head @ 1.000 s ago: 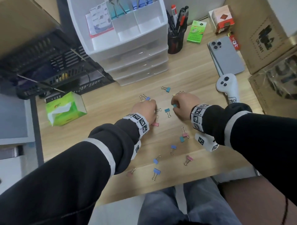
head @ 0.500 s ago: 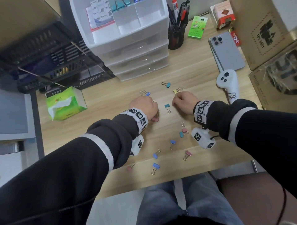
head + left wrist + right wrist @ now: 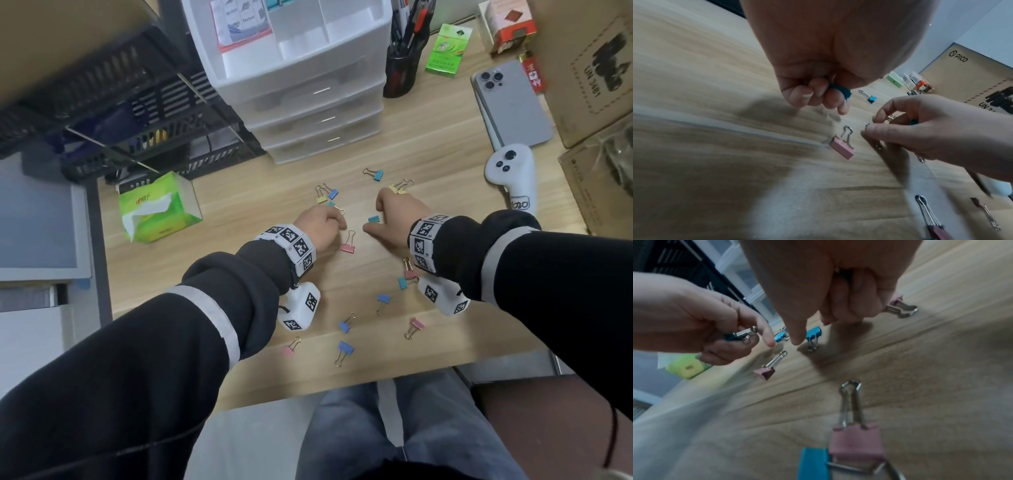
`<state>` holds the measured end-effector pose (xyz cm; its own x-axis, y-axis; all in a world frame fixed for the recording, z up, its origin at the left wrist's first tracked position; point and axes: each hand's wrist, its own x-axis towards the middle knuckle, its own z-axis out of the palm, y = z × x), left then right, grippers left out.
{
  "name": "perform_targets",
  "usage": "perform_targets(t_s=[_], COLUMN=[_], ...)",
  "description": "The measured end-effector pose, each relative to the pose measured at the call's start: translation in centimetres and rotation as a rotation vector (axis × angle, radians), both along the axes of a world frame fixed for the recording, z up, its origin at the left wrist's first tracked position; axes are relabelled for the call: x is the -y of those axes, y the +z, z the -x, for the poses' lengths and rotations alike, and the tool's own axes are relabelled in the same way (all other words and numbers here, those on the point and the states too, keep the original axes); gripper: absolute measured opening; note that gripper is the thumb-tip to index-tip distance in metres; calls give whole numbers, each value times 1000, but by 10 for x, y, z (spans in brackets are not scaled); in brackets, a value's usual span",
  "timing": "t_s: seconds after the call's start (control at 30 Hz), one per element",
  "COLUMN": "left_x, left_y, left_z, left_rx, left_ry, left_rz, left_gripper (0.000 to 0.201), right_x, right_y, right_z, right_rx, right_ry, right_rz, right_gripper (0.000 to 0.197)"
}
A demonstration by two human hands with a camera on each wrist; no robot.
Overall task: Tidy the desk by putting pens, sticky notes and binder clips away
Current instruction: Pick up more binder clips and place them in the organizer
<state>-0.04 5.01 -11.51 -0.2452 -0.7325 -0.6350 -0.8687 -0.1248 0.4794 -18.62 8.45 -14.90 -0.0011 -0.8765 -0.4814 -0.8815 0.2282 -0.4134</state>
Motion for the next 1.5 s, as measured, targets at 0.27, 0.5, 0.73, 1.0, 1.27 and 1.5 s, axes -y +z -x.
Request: perform_targets(t_s=[0.27, 0.5, 0.73, 1.0, 1.27, 1.5], left_x=[-2, -1, -6, -13, -24, -32], left_y=[9, 18, 21, 27, 28, 41], left_z=[4, 27, 40, 28, 0, -34], left_rx=[-74, -288, -361, -346, -405, -490], left_ry=[167, 367, 449, 473, 594, 627], left_rz=[-185, -435, -473, -462, -544, -550], left_gripper=[40, 43, 36, 36, 49, 31], right_x=[0, -16, -24, -47, -61, -53], right_y=[6, 28, 30, 35, 29, 23], right_z=[-3, 29, 54, 32, 10, 10], right_rx=[15, 721, 1124, 212, -93, -52], right_ry=[-29, -632, -834, 204, 488, 411], right_rz=[-104, -322, -611, -344, -220, -223], right_gripper=[32, 11, 7, 27, 14, 31])
